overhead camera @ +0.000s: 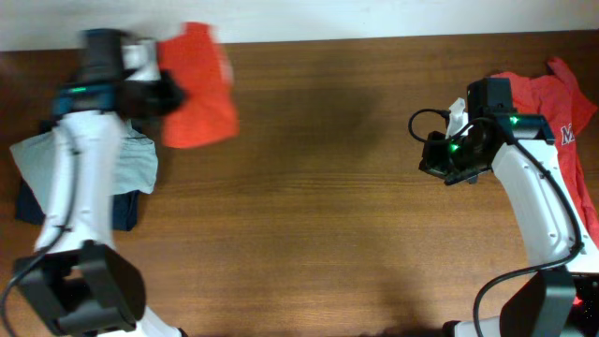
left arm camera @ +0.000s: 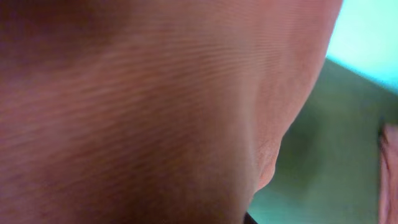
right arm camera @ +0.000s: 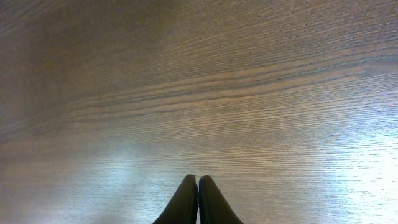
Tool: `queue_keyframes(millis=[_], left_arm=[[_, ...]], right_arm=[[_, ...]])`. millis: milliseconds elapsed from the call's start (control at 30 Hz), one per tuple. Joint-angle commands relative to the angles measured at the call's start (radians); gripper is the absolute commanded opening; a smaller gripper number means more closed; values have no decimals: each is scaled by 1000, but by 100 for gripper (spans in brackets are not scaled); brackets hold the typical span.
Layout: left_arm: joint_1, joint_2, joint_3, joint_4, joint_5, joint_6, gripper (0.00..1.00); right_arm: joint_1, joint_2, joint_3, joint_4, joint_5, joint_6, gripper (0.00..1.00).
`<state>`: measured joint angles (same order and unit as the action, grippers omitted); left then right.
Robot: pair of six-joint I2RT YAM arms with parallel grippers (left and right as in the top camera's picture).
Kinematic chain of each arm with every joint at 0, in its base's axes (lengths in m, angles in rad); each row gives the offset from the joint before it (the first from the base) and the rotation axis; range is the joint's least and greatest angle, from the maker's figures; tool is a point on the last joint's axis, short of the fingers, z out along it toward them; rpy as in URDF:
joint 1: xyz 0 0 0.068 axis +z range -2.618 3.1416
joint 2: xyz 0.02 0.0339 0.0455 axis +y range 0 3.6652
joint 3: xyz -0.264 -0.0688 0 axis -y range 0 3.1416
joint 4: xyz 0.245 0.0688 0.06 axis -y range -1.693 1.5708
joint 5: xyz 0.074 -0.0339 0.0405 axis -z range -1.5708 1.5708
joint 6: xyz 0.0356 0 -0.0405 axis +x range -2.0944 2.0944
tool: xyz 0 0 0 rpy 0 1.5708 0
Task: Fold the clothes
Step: 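Carry the orange bundle with the left gripper onto the grey shirt stack, then release the orange bundle on the stack and press it with the left gripper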
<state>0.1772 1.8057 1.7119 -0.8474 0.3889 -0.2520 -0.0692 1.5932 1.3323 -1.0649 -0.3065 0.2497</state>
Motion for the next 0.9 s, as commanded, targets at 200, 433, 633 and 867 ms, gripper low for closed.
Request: queue_keyframes(millis=[200,433,633,867], left_arm=[[411,56,-33,-9,76,-182,0],[492,193,-194,61,130,-182,1],[577,193,-253,-4,100,-181,30],[732,58,-201,-89,143,8,65]], right_arm=[[3,-18,13,-6,12,-8,8],[3,-18,13,-43,13,-9,9],[3,-18,13,-62,12,-9,9],[3,-18,13,-64,13,-10,9]])
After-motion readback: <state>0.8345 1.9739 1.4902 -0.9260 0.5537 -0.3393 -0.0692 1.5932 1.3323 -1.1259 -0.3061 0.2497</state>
